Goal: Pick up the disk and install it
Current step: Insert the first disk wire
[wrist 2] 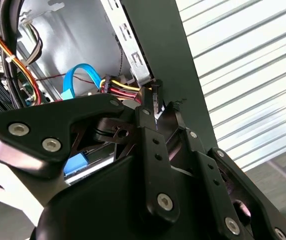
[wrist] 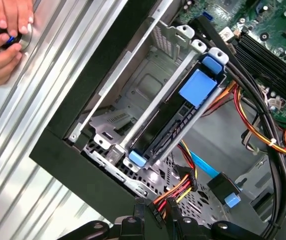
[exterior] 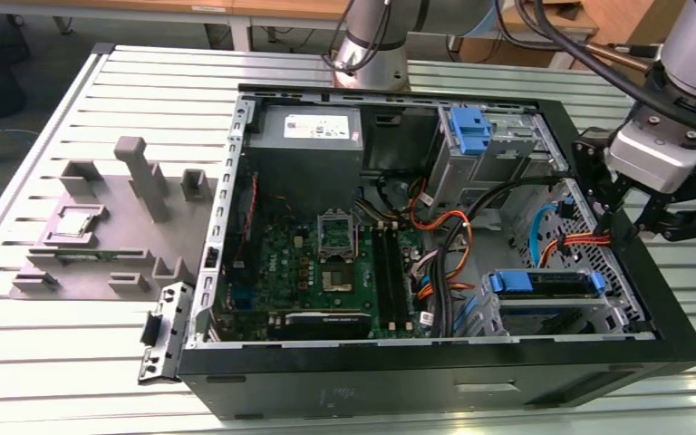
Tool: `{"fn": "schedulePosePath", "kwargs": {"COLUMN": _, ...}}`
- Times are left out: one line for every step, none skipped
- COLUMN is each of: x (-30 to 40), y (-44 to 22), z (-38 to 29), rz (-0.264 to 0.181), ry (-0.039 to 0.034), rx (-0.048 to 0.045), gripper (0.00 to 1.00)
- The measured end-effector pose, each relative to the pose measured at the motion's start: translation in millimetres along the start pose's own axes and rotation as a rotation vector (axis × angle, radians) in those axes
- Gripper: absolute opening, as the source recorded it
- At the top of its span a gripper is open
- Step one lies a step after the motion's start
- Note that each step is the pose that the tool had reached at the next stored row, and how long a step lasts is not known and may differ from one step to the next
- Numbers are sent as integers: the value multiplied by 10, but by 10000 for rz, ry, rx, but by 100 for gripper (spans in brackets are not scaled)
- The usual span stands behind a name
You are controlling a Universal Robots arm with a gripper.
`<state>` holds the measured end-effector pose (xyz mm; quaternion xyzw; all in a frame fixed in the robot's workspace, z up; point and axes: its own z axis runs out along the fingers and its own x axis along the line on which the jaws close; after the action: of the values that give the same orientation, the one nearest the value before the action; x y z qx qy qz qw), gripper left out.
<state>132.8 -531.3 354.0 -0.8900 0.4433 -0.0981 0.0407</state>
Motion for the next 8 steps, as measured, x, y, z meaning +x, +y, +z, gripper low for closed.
{"fn": "schedulePosePath", "kwargs": {"x": 0, "y": 1, "z": 2, "rz": -127, "ry": -9, "rx": 29, "gripper": 31}}
{"fn": "schedulePosePath", "kwargs": {"x": -1, "y": 1, "z": 5, "rz": -255, "ry": -15, "rx": 59, "gripper": 31}}
{"fn": "schedulePosePath", "kwargs": {"x": -2, "y": 1, "z": 9, "rz": -384, "ry": -19, "rx": 88, "gripper": 31}}
{"fn": "schedulePosePath", "kwargs": {"x": -2, "y": 2, "z": 13, "rz": -518, "ry": -22, "rx": 117, "gripper": 31}}
{"fn": "schedulePosePath", "kwargs": {"x": -3, "y": 3, "z": 18, "rz": -658, "ry": -23, "rx": 147, "gripper": 31}}
{"fn": "schedulePosePath", "kwargs": {"x": -3, "y": 4, "z": 23, "rz": -811, "ry": -27, "rx": 178, "gripper": 31}}
{"fn": "schedulePosePath", "kwargs": {"x": -4, "y": 5, "z": 28, "rz": -956, "ry": -32, "rx": 206, "gripper": 31}}
{"fn": "schedulePosePath", "kwargs": {"x": -5, "y": 6, "z": 33, "rz": -1101, "ry": -38, "rx": 235, "gripper": 31}}
